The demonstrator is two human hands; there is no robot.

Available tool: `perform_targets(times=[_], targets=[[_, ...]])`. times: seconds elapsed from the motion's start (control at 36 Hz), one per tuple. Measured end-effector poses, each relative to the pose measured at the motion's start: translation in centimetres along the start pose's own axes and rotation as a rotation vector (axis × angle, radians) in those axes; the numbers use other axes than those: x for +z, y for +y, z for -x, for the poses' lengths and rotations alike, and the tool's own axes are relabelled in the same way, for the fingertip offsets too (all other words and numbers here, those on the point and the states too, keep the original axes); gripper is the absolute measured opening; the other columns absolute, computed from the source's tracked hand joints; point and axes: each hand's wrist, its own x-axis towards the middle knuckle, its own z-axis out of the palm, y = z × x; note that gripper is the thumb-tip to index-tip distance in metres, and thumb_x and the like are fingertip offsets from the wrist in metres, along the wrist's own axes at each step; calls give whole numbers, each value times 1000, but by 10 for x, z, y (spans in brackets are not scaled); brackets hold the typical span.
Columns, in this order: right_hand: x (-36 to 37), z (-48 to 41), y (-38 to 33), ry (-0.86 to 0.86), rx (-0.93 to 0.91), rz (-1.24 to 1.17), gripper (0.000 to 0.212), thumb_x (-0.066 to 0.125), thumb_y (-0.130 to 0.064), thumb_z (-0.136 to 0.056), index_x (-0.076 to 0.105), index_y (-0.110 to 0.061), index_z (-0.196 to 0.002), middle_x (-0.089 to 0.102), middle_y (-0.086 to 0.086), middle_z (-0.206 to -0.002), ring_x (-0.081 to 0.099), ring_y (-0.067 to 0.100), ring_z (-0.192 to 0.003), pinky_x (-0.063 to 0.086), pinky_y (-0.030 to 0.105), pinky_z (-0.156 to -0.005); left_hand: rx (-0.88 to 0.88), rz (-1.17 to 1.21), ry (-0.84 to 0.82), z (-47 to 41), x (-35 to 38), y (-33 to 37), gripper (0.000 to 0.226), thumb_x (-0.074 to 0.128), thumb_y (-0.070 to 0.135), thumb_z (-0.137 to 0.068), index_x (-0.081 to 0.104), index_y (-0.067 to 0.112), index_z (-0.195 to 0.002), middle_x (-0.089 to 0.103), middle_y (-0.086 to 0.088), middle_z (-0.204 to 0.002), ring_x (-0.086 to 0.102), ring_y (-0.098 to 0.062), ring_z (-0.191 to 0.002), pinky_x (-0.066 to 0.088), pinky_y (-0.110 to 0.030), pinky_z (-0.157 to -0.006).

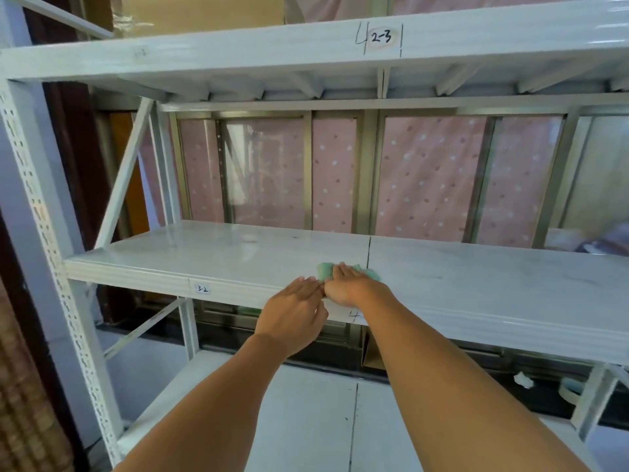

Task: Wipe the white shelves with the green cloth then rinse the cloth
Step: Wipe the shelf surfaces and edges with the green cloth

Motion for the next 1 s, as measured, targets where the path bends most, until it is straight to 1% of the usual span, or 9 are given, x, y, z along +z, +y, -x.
perform_targets(times=[0.14, 0.22, 0.33, 0.53, 0.67, 0.89, 1.0], targets=[[4, -14, -31, -9, -12, 0, 70, 23, -46, -103, -6, -15, -159, -10, 4, -166, -5, 24, -153, -2, 44, -122, -20, -12, -1, 6, -1, -32, 50, 34, 33, -95, 68, 12, -124, 65, -4, -128, 59, -15, -122, 27, -25, -113], [8, -27, -54, -22, -14, -11, 72, 25, -47, -102, -6, -15, -159, -11, 4, -166, -5, 25, -153, -2, 45, -123, -16, -8, -13, 11, -2, -58, 48, 37, 30, -93, 69, 10, -122, 67, -6, -126, 60, -17, -120, 28, -26, -113], [12, -41, -84, -15, -24, -7, 72, 26, -46, -103, -7, -14, -159, -11, 5, -166, -6, 25, -153, -3, 44, -122, -18, 13, -6, 19, -5, -92, 44, 42, 28, -92, 69, 11, -122, 67, -4, -126, 60, -15, -120, 27, -24, -112], [21, -65, -132, -17, -28, 14, 74, 26, -47, -103, -7, -13, -159, -12, 6, -166, -8, 25, -153, -5, 42, -122, 6, 12, -23, 26, -7, -147, 45, 38, 29, -94, 69, 12, -123, 66, -3, -127, 59, -13, -122, 29, -24, -113], [26, -75, -159, -16, -22, 24, 73, 26, -46, -103, -8, -12, -159, -12, 8, -166, -7, 25, -153, -5, 43, -123, 0, 30, -6, 33, -8, -176, 42, 42, 28, -93, 70, 11, -121, 68, -4, -124, 61, -15, -118, 31, -24, -111], [27, -86, -201, -43, -24, 13, 67, 21, -41, -105, -8, -12, -159, -14, 7, -166, -9, 24, -153, -7, 41, -121, -7, 41, -7, 42, -14, -218, 45, 40, 29, -93, 70, 12, -121, 68, -3, -124, 62, -14, -117, 30, -23, -110], [32, -98, -221, -54, -20, 12, 68, 21, -42, -104, -8, -12, -158, -14, 7, -166, -10, 24, -153, -7, 42, -123, -12, 50, -8, 48, -16, -238, 43, 42, 28, -92, 71, 10, -119, 69, -4, -121, 64, -16, -114, 31, -24, -109]])
